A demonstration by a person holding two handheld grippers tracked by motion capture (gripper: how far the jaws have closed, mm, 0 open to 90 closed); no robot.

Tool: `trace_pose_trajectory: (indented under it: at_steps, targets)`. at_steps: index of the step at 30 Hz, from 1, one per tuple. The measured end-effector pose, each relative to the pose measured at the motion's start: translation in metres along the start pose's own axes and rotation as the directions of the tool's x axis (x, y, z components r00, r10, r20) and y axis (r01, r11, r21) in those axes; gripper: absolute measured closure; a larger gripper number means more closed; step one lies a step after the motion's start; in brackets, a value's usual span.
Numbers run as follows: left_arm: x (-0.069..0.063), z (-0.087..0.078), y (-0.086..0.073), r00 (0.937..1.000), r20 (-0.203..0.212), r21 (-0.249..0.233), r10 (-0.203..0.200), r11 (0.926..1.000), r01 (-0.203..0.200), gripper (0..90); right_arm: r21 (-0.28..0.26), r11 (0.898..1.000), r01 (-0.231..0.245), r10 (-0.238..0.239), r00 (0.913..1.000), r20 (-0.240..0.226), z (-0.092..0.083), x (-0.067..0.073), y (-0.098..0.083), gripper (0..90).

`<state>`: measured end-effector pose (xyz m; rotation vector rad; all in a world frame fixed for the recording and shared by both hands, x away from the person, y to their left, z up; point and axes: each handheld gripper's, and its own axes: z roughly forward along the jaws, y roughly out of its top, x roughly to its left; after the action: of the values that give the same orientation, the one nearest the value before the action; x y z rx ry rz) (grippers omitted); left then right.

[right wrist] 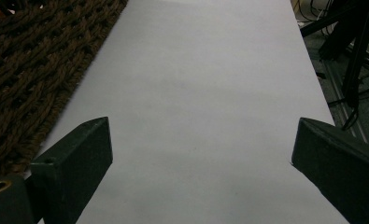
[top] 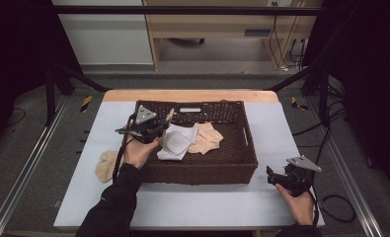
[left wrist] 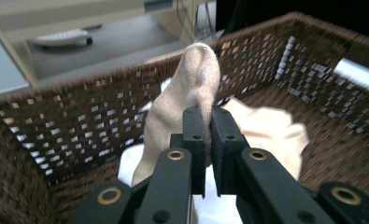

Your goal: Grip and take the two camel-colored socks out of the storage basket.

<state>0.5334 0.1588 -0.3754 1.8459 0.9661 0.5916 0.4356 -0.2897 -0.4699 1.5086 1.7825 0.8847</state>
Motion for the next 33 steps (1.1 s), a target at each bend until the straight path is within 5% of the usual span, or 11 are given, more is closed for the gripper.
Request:
trace_pose_trajectory:
  at_steps: [8, 13, 33]
  targets:
    - [-0.002, -0.029, 0.013, 0.9999, 0.011, -0.100, -0.012, 0.9949, 0.013, 85.0, -0.001, 1.000, 0.003, -0.003, 1.0000, 0.001, 0.000, 0.000, 0.000, 5.4]
    - [-0.002, -0.055, 0.024, 0.9996, 0.027, -0.179, -0.012, 0.9836, 0.017, 85.0, 0.001, 1.000, 0.002, -0.002, 1.0000, 0.003, 0.000, 0.000, 0.000, 5.4]
    - [0.017, -0.133, 0.038, 0.9998, 0.013, -0.319, -0.016, 0.9476, 0.019, 84.9, -0.002, 1.000, 0.007, -0.007, 1.0000, 0.006, 0.000, 0.000, 0.000, 5.4]
